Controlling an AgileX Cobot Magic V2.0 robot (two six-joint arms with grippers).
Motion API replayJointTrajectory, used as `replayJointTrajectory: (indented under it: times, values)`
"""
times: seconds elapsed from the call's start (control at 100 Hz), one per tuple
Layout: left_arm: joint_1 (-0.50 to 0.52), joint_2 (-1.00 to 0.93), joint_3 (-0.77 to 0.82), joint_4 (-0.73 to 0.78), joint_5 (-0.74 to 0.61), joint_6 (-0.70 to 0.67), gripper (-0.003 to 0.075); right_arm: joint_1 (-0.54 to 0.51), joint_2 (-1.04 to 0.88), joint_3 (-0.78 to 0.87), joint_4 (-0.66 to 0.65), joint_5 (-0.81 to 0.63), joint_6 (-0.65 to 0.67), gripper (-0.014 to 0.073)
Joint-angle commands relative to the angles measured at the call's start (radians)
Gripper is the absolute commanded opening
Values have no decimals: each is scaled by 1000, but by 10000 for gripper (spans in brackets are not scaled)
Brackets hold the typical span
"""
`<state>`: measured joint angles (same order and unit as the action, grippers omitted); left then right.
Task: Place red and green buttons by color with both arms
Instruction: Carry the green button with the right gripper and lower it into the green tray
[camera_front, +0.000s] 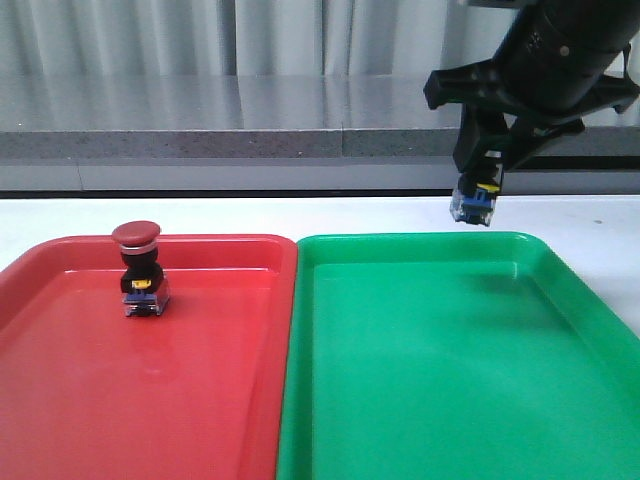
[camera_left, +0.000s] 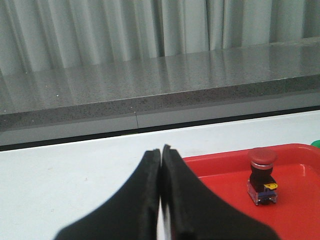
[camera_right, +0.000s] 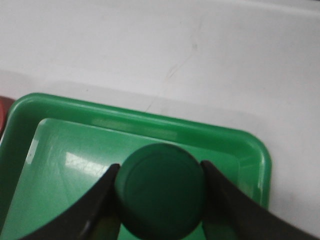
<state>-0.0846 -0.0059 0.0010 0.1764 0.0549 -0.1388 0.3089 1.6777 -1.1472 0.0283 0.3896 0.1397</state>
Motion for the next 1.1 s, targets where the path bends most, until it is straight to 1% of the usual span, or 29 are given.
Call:
replayJointTrajectory:
  times: [0.0,0.17,0.36,0.89,1.09]
  values:
    - [2,-32,26,-8,-82,-3,-19,22,-80,46,-7,-120,34,174]
    - [2,-32,26,-8,-82,-3,-19,65,-84,104,-7,-160,41,174]
    - [2,-32,26,-8,-82,-3,-19,69,-78,107,-7,-214,51,174]
    - [2,-32,26,-8,-82,-3,-19,70,53,107,-7,-207,51,173]
    - [2,-32,26,-8,-82,-3,-19,70,61,107,-7,-192,51,173]
